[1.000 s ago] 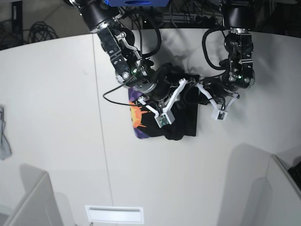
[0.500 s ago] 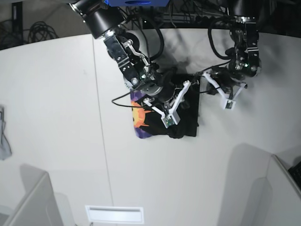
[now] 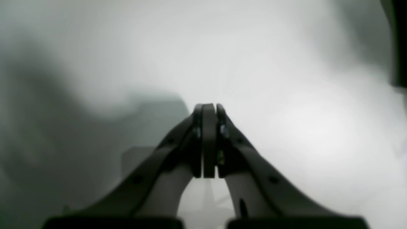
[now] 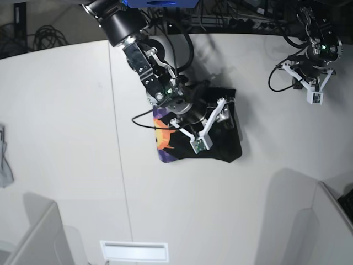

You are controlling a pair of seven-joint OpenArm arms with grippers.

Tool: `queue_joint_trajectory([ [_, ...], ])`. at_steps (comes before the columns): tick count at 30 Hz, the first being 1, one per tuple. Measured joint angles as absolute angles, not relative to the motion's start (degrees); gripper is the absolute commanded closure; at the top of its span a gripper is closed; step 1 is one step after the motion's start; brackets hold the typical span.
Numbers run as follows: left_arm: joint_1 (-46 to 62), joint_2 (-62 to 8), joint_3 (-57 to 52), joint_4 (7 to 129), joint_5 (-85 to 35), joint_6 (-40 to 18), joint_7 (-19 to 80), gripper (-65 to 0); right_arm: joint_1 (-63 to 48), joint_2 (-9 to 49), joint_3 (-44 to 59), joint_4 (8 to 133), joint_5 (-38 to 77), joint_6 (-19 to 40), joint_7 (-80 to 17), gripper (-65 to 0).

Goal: Fold the T-shirt properly
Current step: 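Fold the strip end with the right gripper over toward the left gripper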

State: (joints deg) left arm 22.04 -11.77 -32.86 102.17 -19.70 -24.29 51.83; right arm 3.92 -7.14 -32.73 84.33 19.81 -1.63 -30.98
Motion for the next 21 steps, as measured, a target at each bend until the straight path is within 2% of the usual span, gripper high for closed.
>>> queue_joint_trajectory([
  [4, 22.04, -10.92, -32.88, 102.17, -19.94, -25.19, 51.86, 0.0, 6.94, -7.68, -40.36, 82.76, 20.47, -1.58, -30.74, -41.1],
  [8, 21.93, -10.66, -33.04, 102.41, -20.93, -25.32, 51.88, 0.0, 9.74, -7.6, -46.72, 81.47, 26.39, -1.5, -31.27, -41.1],
  [11, 22.09, -10.61, -32.93, 102.8, -27.51, -25.36, 51.81, 0.0, 11.73, -7.42, -47.86, 83.15, 28.08, -1.54, -31.53, -41.1],
  [14, 23.0, -10.81, -32.95, 103.02, -32.62, -25.36, 51.46, 0.0, 11.27, -5.58, -46.74, 90.26, 28.56, -1.08, -31.42, -39.9],
  [16, 24.29, -11.9, -32.82, 103.04, -35.09, -25.36, 51.68, 0.0, 10.04, -2.5, -43.64, 95.48, 28.64, -0.82, -31.05, -32.9],
  [17, 25.23, -12.6, -32.82, 103.35, -35.59, -25.34, 51.77, 0.0, 8.95, -0.56, -41.01, 97.49, 28.51, -0.91, -31.03, -26.9],
  [18, 25.87, -12.67, -32.84, 104.27, -35.44, -24.82, 52.16, 0.0, 7.77, 1.3, -38.57, 99.13, 28.34, -1.28, -31.07, -20.4],
  [20, 27.4, -12.25, -32.67, 108.29, -35.9, -24.69, 52.45, 0.0, 4.43, 4.97, -34.13, 102.02, 27.51, -1.91, -31.4, -1.4],
  [21, 27.79, -12.01, -32.47, 110.96, -36.38, -24.99, 52.38, 0.0, 2.98, 5.89, -32.01, 103.07, 27.53, -2.0, -31.53, 0.0],
])
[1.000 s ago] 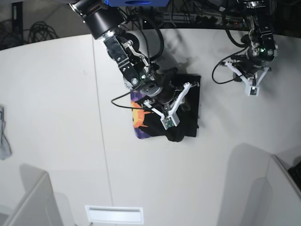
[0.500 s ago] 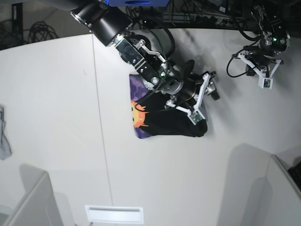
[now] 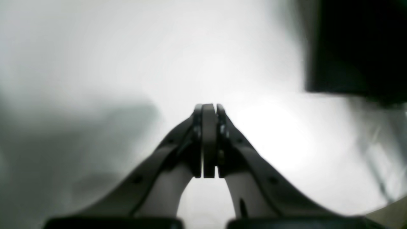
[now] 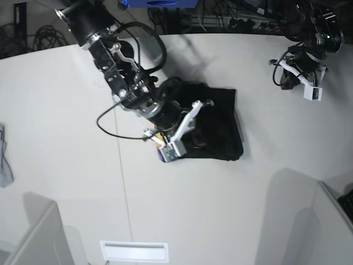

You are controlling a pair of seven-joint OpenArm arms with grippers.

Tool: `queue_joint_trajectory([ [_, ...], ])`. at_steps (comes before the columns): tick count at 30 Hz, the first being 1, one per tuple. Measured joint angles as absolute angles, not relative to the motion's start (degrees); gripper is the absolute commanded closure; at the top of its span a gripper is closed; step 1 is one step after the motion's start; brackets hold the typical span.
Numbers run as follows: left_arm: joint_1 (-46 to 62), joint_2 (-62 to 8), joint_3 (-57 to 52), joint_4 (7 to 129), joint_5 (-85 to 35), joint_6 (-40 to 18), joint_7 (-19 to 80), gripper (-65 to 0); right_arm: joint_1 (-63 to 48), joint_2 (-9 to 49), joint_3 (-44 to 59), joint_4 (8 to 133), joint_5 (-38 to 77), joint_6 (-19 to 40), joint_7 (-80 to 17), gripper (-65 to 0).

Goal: Fold the T-shirt properly
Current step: 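Fold the strip end with the right gripper over toward the left gripper, then press the folded bundle flat with the right gripper and reposition the left gripper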

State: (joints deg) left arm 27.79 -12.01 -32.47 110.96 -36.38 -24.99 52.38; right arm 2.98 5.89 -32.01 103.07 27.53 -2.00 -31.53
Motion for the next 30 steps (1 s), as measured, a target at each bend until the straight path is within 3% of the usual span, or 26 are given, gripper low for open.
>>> queue_joint_trajectory([
  [6, 26.28, -8.84, -24.69, 112.57, -38.72, -24.14, 52.99, 0.0, -2.72, 7.42, -22.68, 103.28, 28.34, -0.99, -31.31, 0.0],
  [10, 24.73, -7.29, -25.06, 112.49, -40.71, -25.12, 51.66, 0.0, -3.77, 8.45, -21.89, 98.61, 27.94, -1.76, -31.42, 0.0],
  [22, 26.79, -7.68, -47.05, 111.09, -39.35, -24.93, 52.12, 0.0, -2.33, 6.76, -34.98, 93.54, 27.97, -1.52, -31.7, 0.0],
  [30, 26.5, -7.33, -51.92, 110.04, -39.57, -24.93, 52.05, 0.0, 5.1, 1.76, -52.53, 88.97, 28.1, -9.37, -31.46, 0.0],
])
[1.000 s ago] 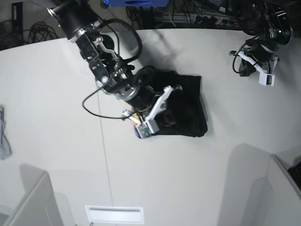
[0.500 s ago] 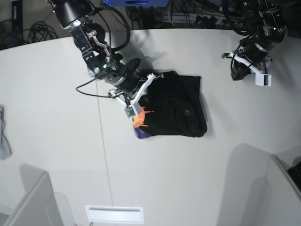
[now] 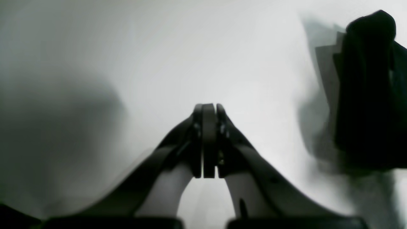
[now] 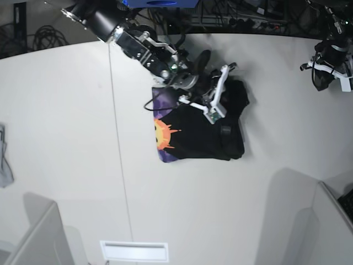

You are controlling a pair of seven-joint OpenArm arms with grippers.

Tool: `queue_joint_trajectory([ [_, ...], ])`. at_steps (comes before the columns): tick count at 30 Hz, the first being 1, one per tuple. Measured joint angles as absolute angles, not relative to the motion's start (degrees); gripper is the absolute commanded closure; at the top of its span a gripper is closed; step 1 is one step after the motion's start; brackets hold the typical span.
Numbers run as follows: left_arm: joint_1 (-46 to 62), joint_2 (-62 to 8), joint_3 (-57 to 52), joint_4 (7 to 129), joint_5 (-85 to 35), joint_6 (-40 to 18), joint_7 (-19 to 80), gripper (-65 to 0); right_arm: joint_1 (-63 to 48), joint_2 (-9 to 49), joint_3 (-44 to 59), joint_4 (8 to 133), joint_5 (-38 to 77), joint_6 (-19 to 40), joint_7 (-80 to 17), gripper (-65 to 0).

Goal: Fold the T-shirt properly
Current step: 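Press the folded bundle flat with the right gripper and reposition the left gripper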

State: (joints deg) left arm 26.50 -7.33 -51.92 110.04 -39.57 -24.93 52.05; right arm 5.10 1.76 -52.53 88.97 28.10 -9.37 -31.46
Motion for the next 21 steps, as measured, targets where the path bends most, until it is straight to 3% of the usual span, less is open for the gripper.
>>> queue_joint_trajectory([
  [5, 26.57, -7.2, -52.42, 108.31, -39.55, -24.93, 52.07, 0.0, 8.45, 1.3, -58.35, 90.3, 28.38, -11.64, -35.22, 0.0],
  [10, 26.57, -6.98, -51.7, 108.29, -39.57, -24.93, 52.36, 0.0, 8.51, 6.74, -57.74, 101.12, 28.6, -16.78, -35.24, 0.0],
  [14, 26.28, -6.44, -46.57, 109.91, -40.4, -24.93, 57.41, 0.0, 5.43, 10.28, -51.0, 106.21, 28.56, -19.09, -34.79, 0.0],
  [18, 24.64, -5.85, -43.09, 111.15, -50.37, -25.43, 56.51, 0.0, 1.04, 13.32, -43.55, 107.37, 28.23, -19.18, -35.11, 0.0],
  [19, 24.14, -5.87, -43.0, 111.15, -52.49, -25.32, 56.58, -3.0, 0.51, 14.06, -42.85, 107.37, 28.34, -19.18, -35.27, 0.0],
  [21, 23.11, -6.02, -43.09, 111.15, -55.24, -25.02, 56.6, -22.2, -0.1, 15.18, -42.63, 107.37, 28.36, -19.14, -35.14, 0.0],
])
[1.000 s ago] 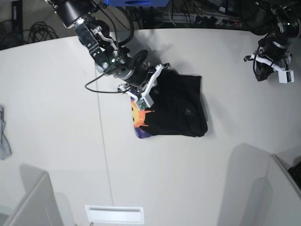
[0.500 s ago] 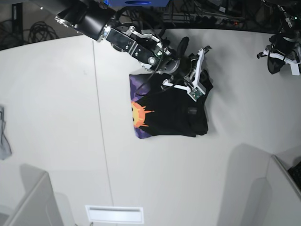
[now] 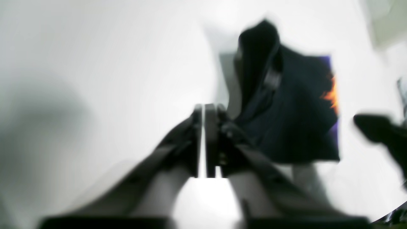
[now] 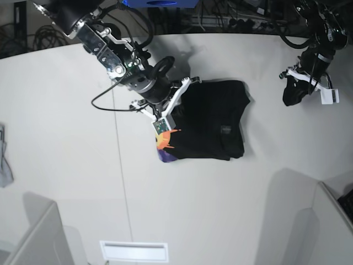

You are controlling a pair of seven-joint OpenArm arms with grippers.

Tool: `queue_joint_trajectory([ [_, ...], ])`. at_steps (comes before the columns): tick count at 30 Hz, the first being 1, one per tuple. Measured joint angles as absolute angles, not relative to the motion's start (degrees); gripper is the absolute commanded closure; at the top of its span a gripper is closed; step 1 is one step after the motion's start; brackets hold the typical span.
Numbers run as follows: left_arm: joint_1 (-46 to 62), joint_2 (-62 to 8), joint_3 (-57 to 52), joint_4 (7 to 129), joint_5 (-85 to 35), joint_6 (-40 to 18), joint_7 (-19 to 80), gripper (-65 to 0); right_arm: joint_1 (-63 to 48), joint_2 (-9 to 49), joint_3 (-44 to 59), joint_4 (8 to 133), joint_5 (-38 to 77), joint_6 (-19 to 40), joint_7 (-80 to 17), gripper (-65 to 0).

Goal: Fold the T-shirt properly
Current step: 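Press the folded bundle flat with the right gripper and reposition the left gripper, then grasp the bundle edge with the left gripper and flip it over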

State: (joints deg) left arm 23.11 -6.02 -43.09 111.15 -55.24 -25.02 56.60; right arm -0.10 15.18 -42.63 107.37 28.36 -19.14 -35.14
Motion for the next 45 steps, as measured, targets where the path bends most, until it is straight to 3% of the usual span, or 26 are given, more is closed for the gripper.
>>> queue_joint_trajectory([
  [2, 21.69, -5.85, -43.09, 110.78, -58.08, -25.06, 56.55, -41.3, -0.91, 16.27, -42.63, 107.53, 28.58, -19.0, -34.89, 0.0],
  [4, 19.75, -4.82, -43.09, 109.71, -59.05, -25.08, 56.45, -55.9, -1.85, 17.34, -42.63, 107.53, 28.56, -19.07, -34.96, 0.0],
  [6, 17.76, -3.95, -42.09, 108.07, -58.89, -24.99, 56.71, -64.2, -2.42, 17.87, -42.63, 107.53, 28.56, -19.07, -35.14, 0.0],
  [12, 9.47, -3.73, -30.37, 95.81, -55.31, -24.86, 56.14, -65.0, -3.2, 17.63, -42.61, 107.53, 28.73, -19.09, -34.94, 0.0],
  [19, 3.25, -3.81, -23.88, 82.81, -48.45, -24.69, 55.7, -64.8, -4.73, 17.63, -42.06, 107.63, 28.62, -19.07, -34.92, 0.0],
  [24, -0.19, -3.81, -21.12, 76.82, -47.33, -25.76, 53.65, -54.6, -7.75, 17.63, -36.69, 108.36, 28.69, -19.07, -34.63, 0.0],
  [35, -0.84, -4.73, -16.25, 73.76, -41.87, -25.74, 52.95, 0.0, -15.92, 17.45, -23.14, 111.04, 28.53, -19.09, -28.05, 0.0],
  [45, -4.25, -7.79, 0.64, 74.65, -33.19, -25.89, 50.22, 0.0, -20.01, 17.1, -15.92, 111.28, 28.75, -18.98, -27.99, 0.0],
])
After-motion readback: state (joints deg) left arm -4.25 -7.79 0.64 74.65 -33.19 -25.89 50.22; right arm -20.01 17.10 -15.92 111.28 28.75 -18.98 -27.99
